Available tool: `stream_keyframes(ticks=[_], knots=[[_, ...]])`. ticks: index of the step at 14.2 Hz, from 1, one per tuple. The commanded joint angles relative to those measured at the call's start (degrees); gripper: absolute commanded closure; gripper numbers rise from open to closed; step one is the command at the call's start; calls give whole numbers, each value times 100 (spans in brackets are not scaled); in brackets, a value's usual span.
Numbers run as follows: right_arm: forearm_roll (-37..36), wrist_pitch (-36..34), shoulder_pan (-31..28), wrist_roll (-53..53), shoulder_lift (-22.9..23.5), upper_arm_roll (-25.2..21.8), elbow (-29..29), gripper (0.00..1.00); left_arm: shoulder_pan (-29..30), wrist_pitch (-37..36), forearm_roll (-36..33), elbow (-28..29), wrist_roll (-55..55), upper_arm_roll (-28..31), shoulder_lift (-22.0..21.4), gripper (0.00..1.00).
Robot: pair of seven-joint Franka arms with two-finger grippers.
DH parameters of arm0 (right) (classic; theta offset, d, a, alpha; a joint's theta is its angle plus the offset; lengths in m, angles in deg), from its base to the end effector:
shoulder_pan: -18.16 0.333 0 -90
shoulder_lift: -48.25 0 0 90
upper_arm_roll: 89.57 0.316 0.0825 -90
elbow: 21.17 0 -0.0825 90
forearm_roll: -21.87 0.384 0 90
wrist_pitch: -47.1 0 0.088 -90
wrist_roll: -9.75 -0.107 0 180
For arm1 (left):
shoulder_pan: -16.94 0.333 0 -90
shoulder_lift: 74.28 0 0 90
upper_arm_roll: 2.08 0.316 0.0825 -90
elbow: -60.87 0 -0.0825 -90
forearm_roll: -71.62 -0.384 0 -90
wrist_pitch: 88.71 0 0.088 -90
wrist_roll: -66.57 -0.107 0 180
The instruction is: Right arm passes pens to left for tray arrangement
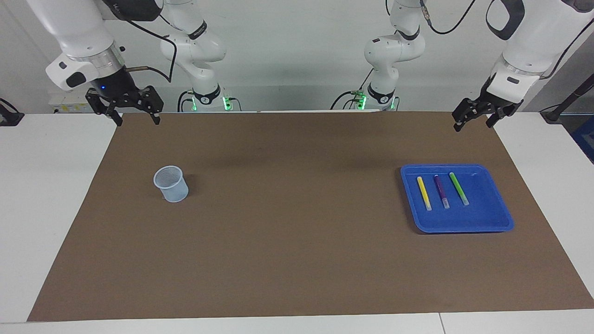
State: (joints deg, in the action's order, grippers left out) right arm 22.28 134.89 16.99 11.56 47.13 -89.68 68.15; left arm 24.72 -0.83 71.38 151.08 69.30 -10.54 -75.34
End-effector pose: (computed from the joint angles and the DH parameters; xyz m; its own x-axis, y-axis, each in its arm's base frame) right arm 0.5446 -0.0114 0.6374 0.9999 0.0095 -0.0069 0.0095 -0.9999 -0.0074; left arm 0.5450 -0.0068 0.6296 0.9991 0.0360 -0.0220 0.0358 -0.9993 -0.0080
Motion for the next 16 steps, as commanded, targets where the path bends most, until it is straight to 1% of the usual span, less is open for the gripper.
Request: stream_keyframes(ticks=[1,3,4,7,8,10,12,16], knots=[[30,-7,-50,30,-90,29,94,0,-449,-78,86,-29,358,194,-43,0],[30,-7,-50,30,-90,29,94,0,-1047,-69,86,-29,369,799,-43,0],[30,-7,-50,30,-90,29,94,0,-1206,-52,94,-29,334,959,-43,0],[30,-7,-50,30,-90,29,94,0,-1252,123,95,6,281,987,-78,0],[30,-7,-50,30,-90,29,94,0,-1252,211,86,49,185,978,-148,0],[30,-7,-50,30,-90,29,94,0,-1234,378,60,338,-122,978,-271,0],[30,-7,-50,30,-90,29,94,0,-1225,467,33,515,-194,987,-359,0],[30,-7,-50,30,-90,29,94,0,-1278,415,42,402,-115,969,-307,0]])
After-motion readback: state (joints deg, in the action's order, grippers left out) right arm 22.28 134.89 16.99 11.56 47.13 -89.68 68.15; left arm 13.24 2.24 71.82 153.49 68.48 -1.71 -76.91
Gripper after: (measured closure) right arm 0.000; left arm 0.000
